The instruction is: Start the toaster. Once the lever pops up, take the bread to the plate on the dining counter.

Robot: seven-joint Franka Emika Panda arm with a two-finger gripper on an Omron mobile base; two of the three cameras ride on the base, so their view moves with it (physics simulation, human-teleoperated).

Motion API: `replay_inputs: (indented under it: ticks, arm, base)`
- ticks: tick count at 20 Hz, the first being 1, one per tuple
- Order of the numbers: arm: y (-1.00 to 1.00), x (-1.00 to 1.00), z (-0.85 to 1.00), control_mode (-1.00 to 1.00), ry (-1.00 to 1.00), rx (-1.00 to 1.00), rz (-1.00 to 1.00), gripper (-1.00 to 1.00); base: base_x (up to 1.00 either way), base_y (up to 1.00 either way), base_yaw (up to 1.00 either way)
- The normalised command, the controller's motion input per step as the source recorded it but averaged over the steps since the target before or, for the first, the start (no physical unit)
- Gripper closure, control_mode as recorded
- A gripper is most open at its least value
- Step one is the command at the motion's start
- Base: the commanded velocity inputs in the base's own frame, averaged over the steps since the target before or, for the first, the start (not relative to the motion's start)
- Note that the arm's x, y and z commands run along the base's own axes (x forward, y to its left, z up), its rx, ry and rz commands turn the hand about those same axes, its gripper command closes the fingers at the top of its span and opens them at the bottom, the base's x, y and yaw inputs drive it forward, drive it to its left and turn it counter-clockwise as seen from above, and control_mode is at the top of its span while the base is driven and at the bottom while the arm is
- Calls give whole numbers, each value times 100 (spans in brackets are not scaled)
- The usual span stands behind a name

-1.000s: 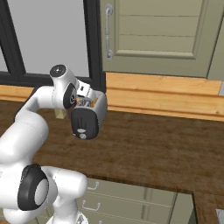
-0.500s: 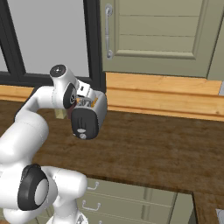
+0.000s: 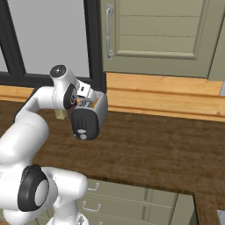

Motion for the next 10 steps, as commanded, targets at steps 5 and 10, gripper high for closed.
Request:
replay_inputs:
  ticks: [5,10]
  arm:
    - [0,0,0,-100,0,0,0,-100]
    - [0,0,0,-100,0,0,0,-100]
  base:
    - [0,0,0]
    - [0,0,0]
